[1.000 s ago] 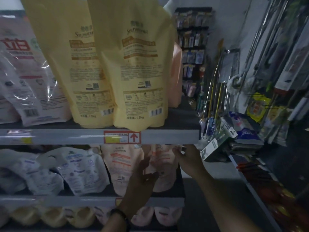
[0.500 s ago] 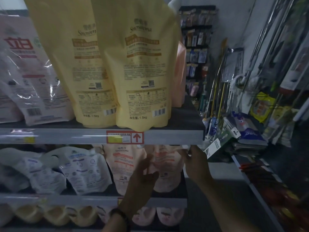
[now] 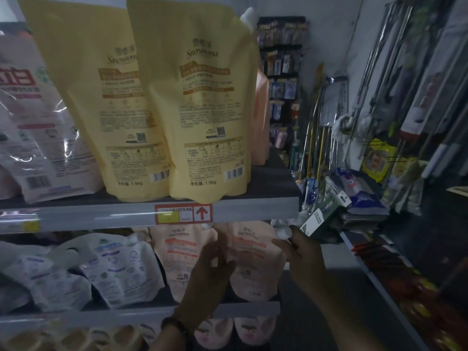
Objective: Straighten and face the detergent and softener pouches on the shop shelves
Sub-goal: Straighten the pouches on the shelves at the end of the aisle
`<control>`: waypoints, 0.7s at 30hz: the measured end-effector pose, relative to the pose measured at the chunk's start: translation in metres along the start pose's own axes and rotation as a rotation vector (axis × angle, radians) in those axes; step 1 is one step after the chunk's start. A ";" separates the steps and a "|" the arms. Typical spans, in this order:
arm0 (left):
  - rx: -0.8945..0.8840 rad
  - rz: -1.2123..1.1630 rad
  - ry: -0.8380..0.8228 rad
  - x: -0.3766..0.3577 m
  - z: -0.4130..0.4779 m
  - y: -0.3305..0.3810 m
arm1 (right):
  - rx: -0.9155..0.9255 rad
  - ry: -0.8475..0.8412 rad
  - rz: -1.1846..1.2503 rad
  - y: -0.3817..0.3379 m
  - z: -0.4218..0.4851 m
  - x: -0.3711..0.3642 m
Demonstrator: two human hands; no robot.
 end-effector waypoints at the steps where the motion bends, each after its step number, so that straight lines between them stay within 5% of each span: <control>1: 0.005 -0.005 0.000 0.001 0.000 0.000 | -0.005 0.008 0.003 -0.002 -0.004 0.001; 9: -0.030 0.001 -0.025 -0.001 -0.008 0.017 | 0.001 0.156 0.005 -0.034 -0.023 0.032; 15: -0.101 -0.113 -0.204 -0.021 -0.024 0.037 | -0.021 0.150 0.014 -0.051 -0.043 0.050; 21: -0.444 -0.028 -0.319 -0.027 -0.062 0.082 | 0.102 0.226 0.036 -0.091 -0.058 0.075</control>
Point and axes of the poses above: each hand's wrist, its own z-axis towards the middle knuckle, its own x-axis out of the back of the hand, y = z × x, the point moved 10 cm from there along z, towards the middle knuckle, and after that the axes turned 1 degree about y, right-handed, at the moved point
